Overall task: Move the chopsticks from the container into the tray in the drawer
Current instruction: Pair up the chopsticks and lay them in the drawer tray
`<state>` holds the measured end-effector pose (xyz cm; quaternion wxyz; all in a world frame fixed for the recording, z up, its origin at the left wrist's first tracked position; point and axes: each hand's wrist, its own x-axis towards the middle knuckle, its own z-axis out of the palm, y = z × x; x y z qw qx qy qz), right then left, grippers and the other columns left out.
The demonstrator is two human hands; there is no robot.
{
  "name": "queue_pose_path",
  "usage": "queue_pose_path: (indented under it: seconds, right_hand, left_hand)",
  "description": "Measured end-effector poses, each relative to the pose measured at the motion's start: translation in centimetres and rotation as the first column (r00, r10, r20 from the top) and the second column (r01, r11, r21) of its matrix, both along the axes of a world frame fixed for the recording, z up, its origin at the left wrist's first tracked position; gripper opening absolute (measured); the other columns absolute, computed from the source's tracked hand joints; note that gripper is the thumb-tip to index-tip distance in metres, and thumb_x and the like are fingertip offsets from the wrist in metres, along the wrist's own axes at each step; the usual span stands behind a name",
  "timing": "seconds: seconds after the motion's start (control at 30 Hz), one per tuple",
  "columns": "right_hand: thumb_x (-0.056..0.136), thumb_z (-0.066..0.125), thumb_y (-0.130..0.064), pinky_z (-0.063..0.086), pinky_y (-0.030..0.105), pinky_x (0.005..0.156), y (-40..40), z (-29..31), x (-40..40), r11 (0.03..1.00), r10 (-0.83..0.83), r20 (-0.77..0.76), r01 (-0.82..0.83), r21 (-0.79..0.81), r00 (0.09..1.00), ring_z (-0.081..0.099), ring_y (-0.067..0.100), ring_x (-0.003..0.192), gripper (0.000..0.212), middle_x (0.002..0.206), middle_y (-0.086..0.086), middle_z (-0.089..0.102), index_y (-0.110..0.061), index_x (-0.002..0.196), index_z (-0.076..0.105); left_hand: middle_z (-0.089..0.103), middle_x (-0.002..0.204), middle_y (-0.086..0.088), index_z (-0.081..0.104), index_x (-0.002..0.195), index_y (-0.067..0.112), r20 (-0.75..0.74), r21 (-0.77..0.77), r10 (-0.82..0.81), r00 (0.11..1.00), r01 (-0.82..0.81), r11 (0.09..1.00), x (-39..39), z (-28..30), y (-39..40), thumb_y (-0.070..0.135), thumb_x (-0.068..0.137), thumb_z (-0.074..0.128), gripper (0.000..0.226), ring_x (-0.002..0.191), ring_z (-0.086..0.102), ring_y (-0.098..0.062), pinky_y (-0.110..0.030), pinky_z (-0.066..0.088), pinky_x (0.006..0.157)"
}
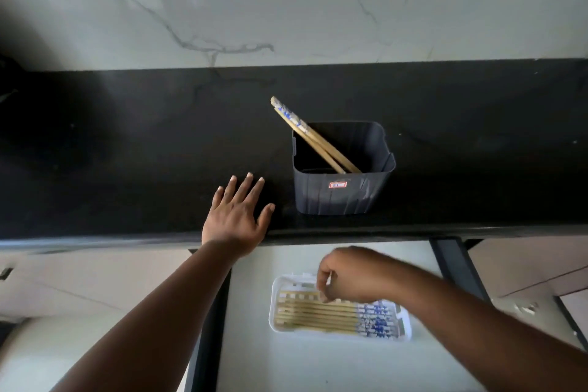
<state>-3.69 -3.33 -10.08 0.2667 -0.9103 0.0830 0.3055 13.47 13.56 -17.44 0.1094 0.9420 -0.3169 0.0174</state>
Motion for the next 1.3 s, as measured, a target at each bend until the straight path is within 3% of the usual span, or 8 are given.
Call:
queue_pose_path:
  seconds: [0.07, 0.17, 0.3, 0.43, 0.57, 0.93, 1.13, 1.3]
  right_hand:
    - [0.078, 0.067, -0.023, 0.042, 0.015, 0.046, -0.6, 5.5, 1.4, 0.985, -0.041, 0.075, 0.028, 0.170, 0.996, 0.054, -0.003, 0.045, 0.007, 0.063, -0.013, 0.069, -0.028, 0.082, 0.071]
    - [0.073, 0.066, -0.028, 0.051, 0.025, 0.054, -2.8, 11.2, 4.0, 0.940, -0.254, 0.318, 0.157, 0.302, 0.913, 0.066, 0.004, 0.058, 0.009, 0.069, -0.011, 0.074, -0.030, 0.080, 0.071]
    - [0.078, 0.070, -0.023, 0.052, 0.026, 0.069, -5.8, 12.5, 8.4, 0.936, -0.341, 0.609, 0.321, 0.146, 0.716, 0.069, 0.011, 0.071, 0.003, 0.071, -0.009, 0.070, -0.025, 0.078, 0.071]
    - [0.082, 0.069, -0.029, 0.050, 0.028, 0.086, -6.2, 9.3, 10.7, 0.928, -0.322, 0.575, 0.371, 0.034, 0.752, 0.065, 0.017, 0.099, 0.032, 0.106, -0.004, 0.069, -0.028, 0.113, 0.063]
    - [0.085, 0.061, -0.045, 0.046, 0.029, 0.075, -5.1, 7.7, 11.9, 0.920, -0.271, 0.686, 0.391, -0.023, 0.676, 0.063, 0.017, 0.095, 0.044, 0.110, -0.006, 0.064, -0.033, 0.127, 0.054]
    - [0.089, 0.055, -0.043, 0.035, 0.028, 0.058, -3.3, 6.1, 14.4, 0.915, -0.126, 0.788, 0.378, -0.143, 0.603, 0.061, 0.027, 0.080, 0.027, 0.097, 0.001, 0.056, -0.018, 0.089, 0.065]
    - [0.087, 0.059, -0.038, 0.047, 0.032, 0.064, -3.1, 5.7, 14.5, 0.919, -0.144, 0.848, 0.386, -0.076, 0.510, 0.063, 0.024, 0.084, 0.022, 0.099, -0.001, 0.060, -0.022, 0.101, 0.063]
    - [0.090, 0.056, -0.037, 0.044, 0.032, 0.060, -3.1, 5.8, 14.4, 0.915, -0.118, 0.860, 0.390, -0.100, 0.496, 0.061, 0.023, 0.078, 0.020, 0.089, -0.001, 0.061, -0.019, 0.093, 0.064]
  left_hand:
    - [0.014, 0.161, 0.004, 0.018, 0.153, 0.030, -0.013, 0.027, 0.014, 1.000, -0.014, 1.000, 0.0, -0.3, 0.0, 0.058, 0.096, 0.026, 0.064, 0.149, 0.006, -0.022, -0.040, 0.005, 0.120]
    - [0.006, 0.162, 0.006, 0.010, 0.153, 0.031, -0.024, 0.068, 0.015, 1.000, -0.013, 0.998, 0.1, -0.3, 0.0, 0.059, 0.095, 0.019, 0.065, 0.149, -0.001, -0.020, -0.038, 0.000, 0.120]
    - [-0.002, 0.162, 0.008, 0.002, 0.153, 0.032, -0.036, 0.077, 0.019, 0.999, -0.016, 0.997, 0.2, -0.3, -0.1, 0.061, 0.095, 0.015, 0.066, 0.148, -0.009, -0.018, -0.036, -0.005, 0.118]
    - [-0.005, 0.161, 0.010, 0.000, 0.152, 0.034, -0.029, 0.074, 0.023, 0.999, -0.021, 0.997, 0.3, -0.4, -0.1, 0.061, 0.095, 0.015, 0.066, 0.148, -0.012, -0.018, -0.035, -0.007, 0.117]
    - [-0.006, 0.161, 0.010, -0.001, 0.152, 0.035, -0.004, 0.061, 0.026, 1.000, -0.026, 0.998, 0.2, -0.4, -0.1, 0.062, 0.094, 0.015, 0.066, 0.148, -0.012, -0.017, -0.034, -0.009, 0.116]
    - [-0.004, 0.161, 0.011, 0.002, 0.152, 0.036, 0.000, 0.000, 0.030, 1.000, -0.030, 1.000, 0.1, -0.3, -0.2, 0.062, 0.095, 0.018, 0.065, 0.147, -0.014, -0.017, -0.032, -0.010, 0.116]
    - [-0.003, 0.161, 0.012, 0.003, 0.152, 0.036, 0.010, -0.018, 0.027, 1.000, -0.027, 0.999, 0.1, -0.3, -0.1, 0.062, 0.094, 0.017, 0.065, 0.147, -0.014, -0.016, -0.032, -0.010, 0.116]
    - [-0.005, 0.160, 0.013, 0.002, 0.152, 0.036, 0.013, -0.020, 0.023, 1.000, -0.023, 1.000, 0.2, -0.5, -0.1, 0.062, 0.094, 0.016, 0.065, 0.145, -0.016, -0.015, -0.032, -0.011, 0.116]
